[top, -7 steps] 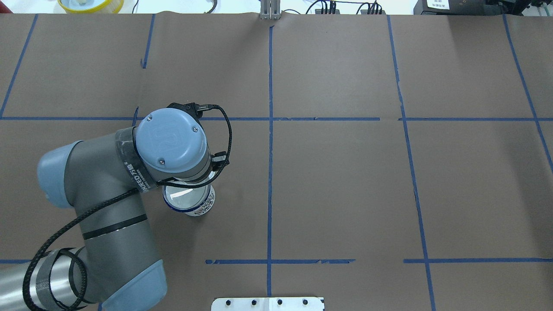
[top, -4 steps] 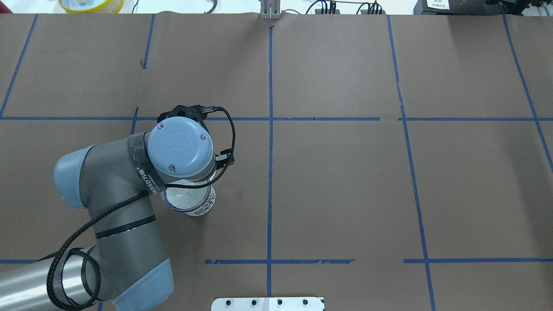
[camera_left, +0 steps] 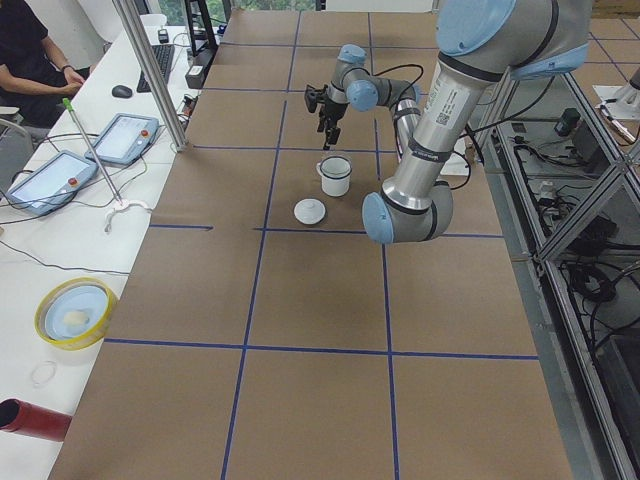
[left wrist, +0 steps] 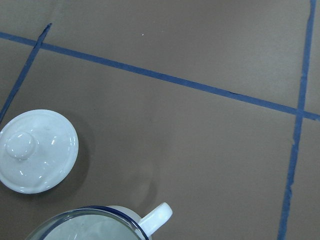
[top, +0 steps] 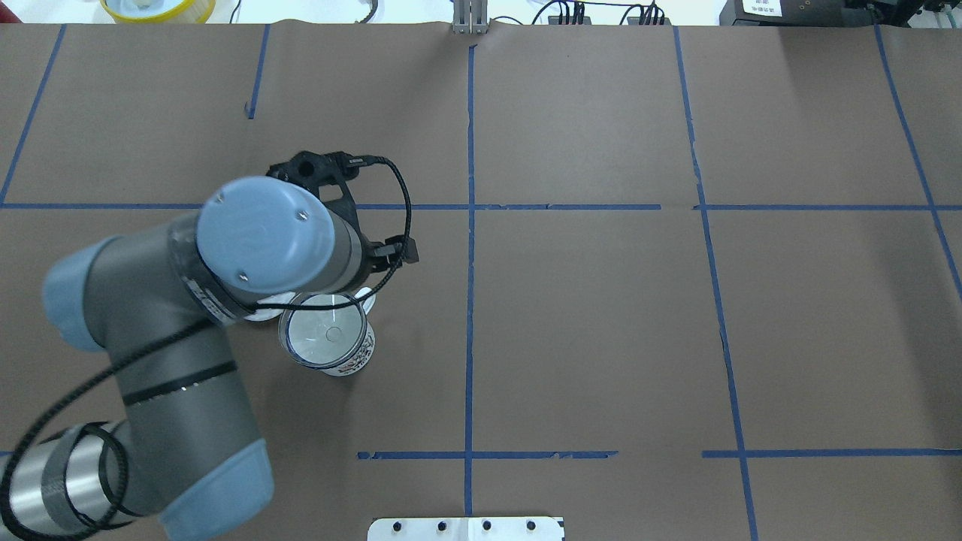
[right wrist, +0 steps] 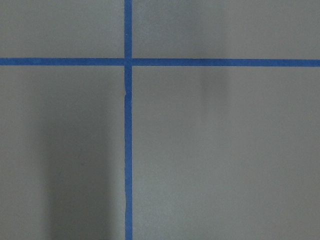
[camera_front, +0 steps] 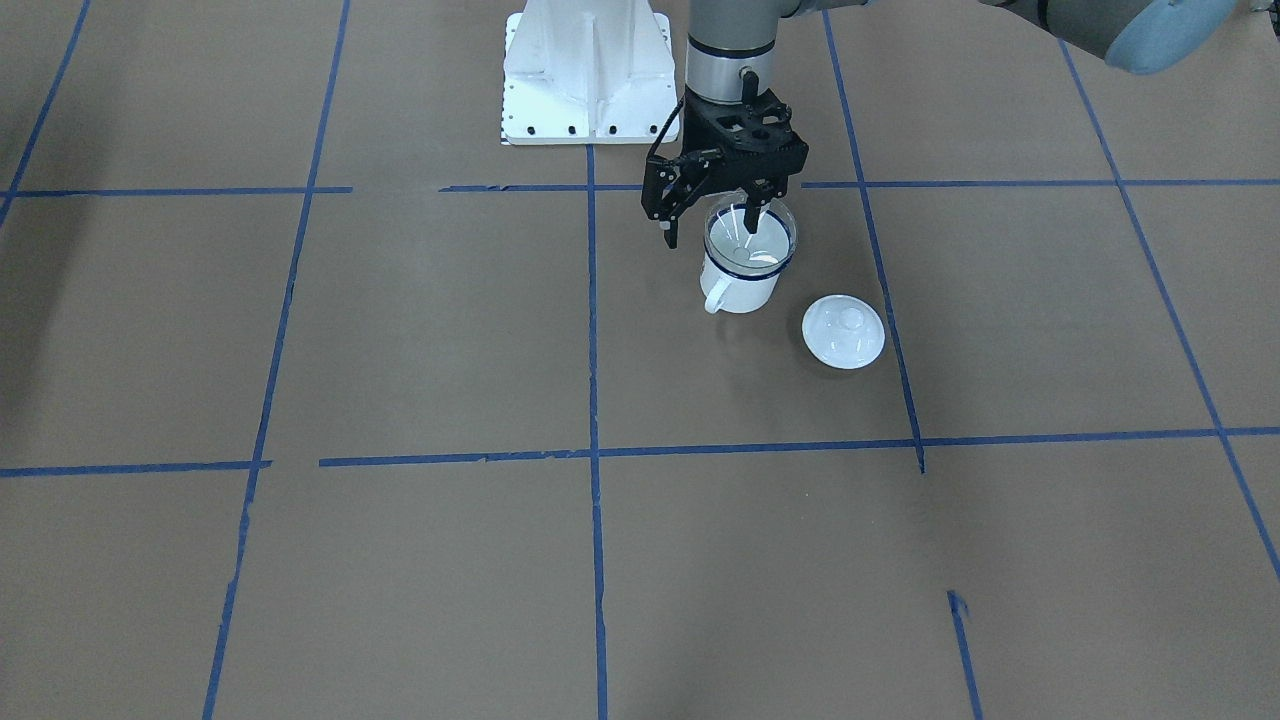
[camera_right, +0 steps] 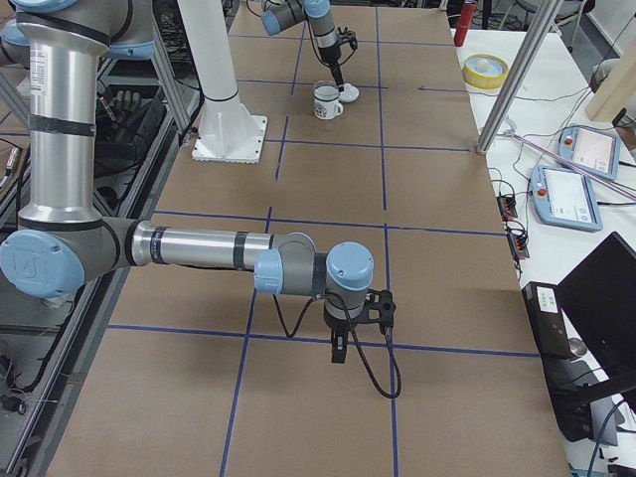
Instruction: Place funnel on cup
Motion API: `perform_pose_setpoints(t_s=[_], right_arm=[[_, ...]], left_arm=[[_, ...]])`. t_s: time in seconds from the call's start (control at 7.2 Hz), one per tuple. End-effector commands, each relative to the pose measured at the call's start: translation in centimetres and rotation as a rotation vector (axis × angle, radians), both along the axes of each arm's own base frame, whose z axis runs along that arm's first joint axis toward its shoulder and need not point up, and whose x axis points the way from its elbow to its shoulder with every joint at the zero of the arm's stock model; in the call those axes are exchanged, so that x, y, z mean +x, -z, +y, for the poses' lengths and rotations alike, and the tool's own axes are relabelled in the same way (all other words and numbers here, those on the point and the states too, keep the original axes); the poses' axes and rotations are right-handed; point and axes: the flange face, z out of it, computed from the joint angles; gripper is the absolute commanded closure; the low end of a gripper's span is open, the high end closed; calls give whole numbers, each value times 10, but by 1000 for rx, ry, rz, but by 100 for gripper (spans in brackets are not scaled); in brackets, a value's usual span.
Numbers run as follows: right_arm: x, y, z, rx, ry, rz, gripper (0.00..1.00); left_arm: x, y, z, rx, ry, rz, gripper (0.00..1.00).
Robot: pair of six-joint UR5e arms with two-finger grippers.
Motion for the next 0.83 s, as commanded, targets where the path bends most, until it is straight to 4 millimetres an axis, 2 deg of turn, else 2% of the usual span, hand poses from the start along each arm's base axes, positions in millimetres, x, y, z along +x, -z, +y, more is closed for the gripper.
perform_pose_setpoints(t_s=[0.0, 0.14, 0.28, 0.42, 0.56, 0.69], right_arm=[[0, -1, 0, -1, 0, 0, 0], [0, 0, 0, 0, 0, 0, 0], [0, 0, -1, 0, 0, 0, 0], [0, -1, 0, -1, 0, 0, 0], [0, -1, 0, -1, 0, 0, 0], [0, 0, -1, 0, 0, 0, 0]], left_arm=[[-103, -10, -61, 16, -142, 52, 0], [-158, -37, -90, 36, -173, 37, 0], [-200, -74, -104, 88, -225, -15, 0], [-258, -117, -117, 114, -275, -43, 0], [-319, -168, -126, 171, -341, -103, 0], [-381, -231, -134, 197, -401, -161, 0]])
